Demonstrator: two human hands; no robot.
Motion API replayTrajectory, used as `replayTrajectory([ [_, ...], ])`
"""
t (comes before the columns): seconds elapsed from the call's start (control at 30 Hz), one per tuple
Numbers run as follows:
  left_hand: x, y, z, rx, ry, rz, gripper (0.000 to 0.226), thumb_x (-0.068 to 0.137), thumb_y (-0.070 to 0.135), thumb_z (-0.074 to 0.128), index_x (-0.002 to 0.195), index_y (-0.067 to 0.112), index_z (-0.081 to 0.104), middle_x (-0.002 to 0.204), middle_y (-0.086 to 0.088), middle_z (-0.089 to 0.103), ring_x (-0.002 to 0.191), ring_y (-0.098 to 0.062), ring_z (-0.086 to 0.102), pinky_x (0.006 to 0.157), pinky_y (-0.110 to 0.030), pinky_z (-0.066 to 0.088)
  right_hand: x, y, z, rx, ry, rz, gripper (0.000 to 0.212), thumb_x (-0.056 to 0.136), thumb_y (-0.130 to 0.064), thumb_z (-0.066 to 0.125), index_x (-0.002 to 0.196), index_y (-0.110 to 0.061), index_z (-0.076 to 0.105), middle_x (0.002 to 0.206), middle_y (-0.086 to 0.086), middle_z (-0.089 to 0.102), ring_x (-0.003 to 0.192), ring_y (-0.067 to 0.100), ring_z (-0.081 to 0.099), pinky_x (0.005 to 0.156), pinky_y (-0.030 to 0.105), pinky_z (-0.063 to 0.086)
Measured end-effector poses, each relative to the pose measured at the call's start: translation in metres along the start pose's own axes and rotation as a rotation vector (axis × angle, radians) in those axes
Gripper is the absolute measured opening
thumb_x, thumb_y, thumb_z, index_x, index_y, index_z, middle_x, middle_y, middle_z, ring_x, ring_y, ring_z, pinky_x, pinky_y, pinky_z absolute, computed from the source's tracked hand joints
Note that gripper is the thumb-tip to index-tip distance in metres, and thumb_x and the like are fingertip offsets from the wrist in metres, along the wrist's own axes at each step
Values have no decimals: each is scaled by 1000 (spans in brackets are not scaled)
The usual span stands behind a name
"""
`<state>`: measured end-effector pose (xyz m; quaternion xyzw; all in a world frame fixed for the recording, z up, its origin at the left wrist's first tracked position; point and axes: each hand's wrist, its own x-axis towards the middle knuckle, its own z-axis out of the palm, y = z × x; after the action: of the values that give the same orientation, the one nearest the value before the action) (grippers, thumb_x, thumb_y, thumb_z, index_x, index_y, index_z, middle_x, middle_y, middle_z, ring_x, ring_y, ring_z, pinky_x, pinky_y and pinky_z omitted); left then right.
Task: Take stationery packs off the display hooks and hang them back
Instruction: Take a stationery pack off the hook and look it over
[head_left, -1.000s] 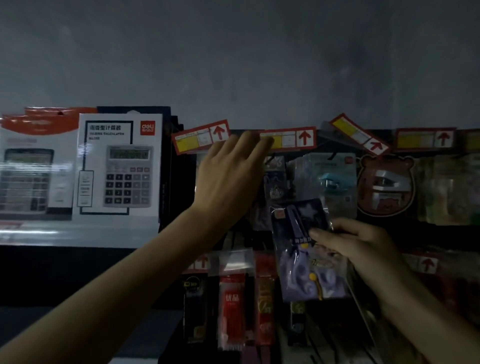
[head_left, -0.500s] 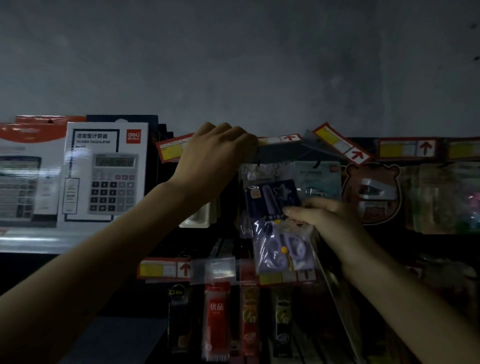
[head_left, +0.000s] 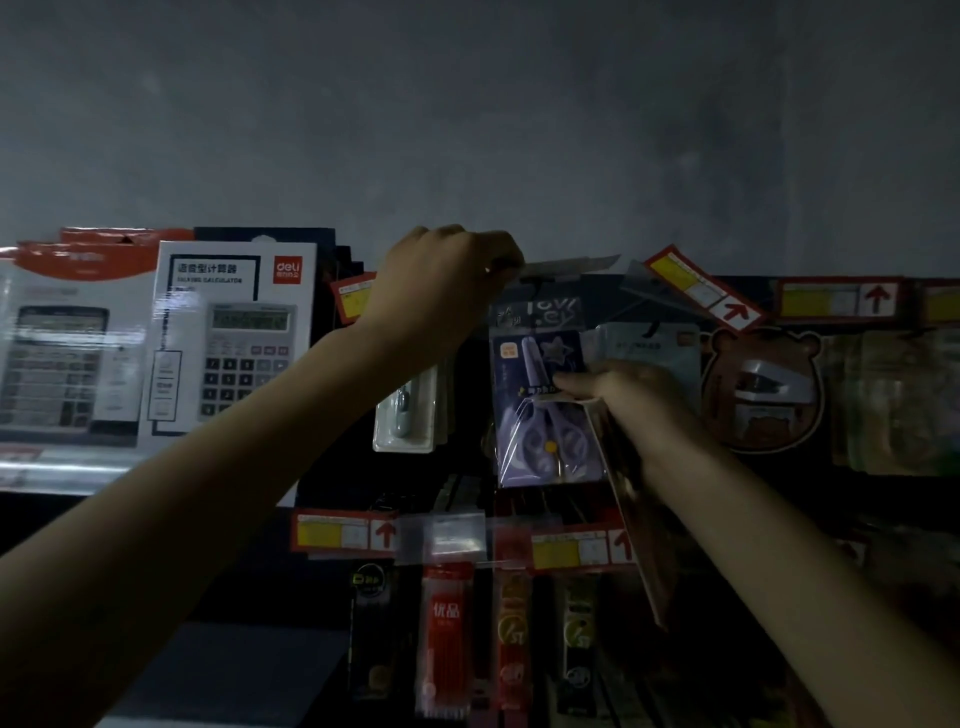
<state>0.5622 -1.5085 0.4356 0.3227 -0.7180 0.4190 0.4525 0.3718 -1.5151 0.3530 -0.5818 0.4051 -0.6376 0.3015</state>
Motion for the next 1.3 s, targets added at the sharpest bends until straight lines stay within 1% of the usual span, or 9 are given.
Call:
replayTrajectory([
  [0.1, -4, 2, -2, -3, -15, -10, 26, 106, 28, 55, 126, 19, 69, 112, -3, 75, 97, -21, 69, 87, -34, 47, 3, 1, 3, -29, -1, 10, 28, 77, -25, 81, 96, -5, 76, 89, 16, 78, 89, 40, 75, 91, 60, 57],
  [0.27, -13, 6, -1, 1, -17, 0, 27, 105, 30, 56, 126, 20, 70, 114, -1, 75, 96, -19, 68, 80, -30, 44, 2, 3, 2, -61, 13, 24, 24, 83, -23, 79, 97, -4, 77, 89, 15, 78, 90, 38, 75, 89, 53, 58],
  [0.4, -16, 6, 4, -17, 1, -9, 25, 105, 27, 57, 124, 18, 70, 113, -3, 75, 95, -22, 68, 79, -34, 50, 1, 4, 2, -59, 14, 34, 23, 83, -24, 80, 96, -6, 78, 86, 12, 79, 86, 35, 75, 84, 47, 59],
  [0.6, -35, 16, 9, 17, 33, -26, 26, 98, 28, 67, 122, 19, 69, 121, -3, 69, 98, -21, 66, 81, -34, 52, 1, 8, 1, -40, -7, 88, 22, 81, -27, 82, 94, -9, 80, 86, 12, 79, 86, 37, 76, 89, 55, 60],
  [0.73, -66, 33, 15, 6, -17, -105, 30, 101, 32, 57, 128, 21, 65, 124, -2, 64, 99, -18, 63, 82, -32, 52, -2, 10, -3, -85, -18, 107, 22, 82, -29, 80, 94, -10, 80, 89, 14, 79, 88, 37, 75, 90, 51, 60],
  [0.83, -85, 48, 19, -64, -98, -147, 37, 103, 34, 52, 138, 24, 60, 132, -1, 63, 108, -19, 64, 91, -37, 55, -2, 13, -8, -171, -45, 78, 19, 86, -24, 75, 90, -5, 77, 81, 12, 77, 73, 29, 74, 69, 30, 58],
  [0.9, -92, 54, 27, -87, -148, -168, 40, 105, 34, 53, 144, 27, 55, 140, 1, 59, 116, -18, 62, 97, -34, 52, -3, 17, -12, -227, -49, 54, 14, 89, -17, 69, 83, -5, 74, 71, 10, 70, 56, 19, 65, 53, 19, 45],
  [1.1, -93, 62, 56, -41, -270, -170, 53, 107, 42, 46, 158, 34, 34, 162, 2, 37, 138, -22, 48, 107, -38, 49, -5, 21, -18, -363, 3, 35, 30, 85, -31, 70, 72, -4, 71, 70, 18, 68, 68, 31, 68, 66, 33, 44],
  [1.3, -87, 71, 77, 71, -342, -229, 69, 104, 60, 38, 162, 35, 10, 171, -10, 10, 153, -32, 24, 116, -49, 35, -31, 14, -37, -461, 10, -113, 37, 87, -41, 73, 84, -4, 75, 79, 20, 74, 78, 39, 72, 68, 46, 56],
])
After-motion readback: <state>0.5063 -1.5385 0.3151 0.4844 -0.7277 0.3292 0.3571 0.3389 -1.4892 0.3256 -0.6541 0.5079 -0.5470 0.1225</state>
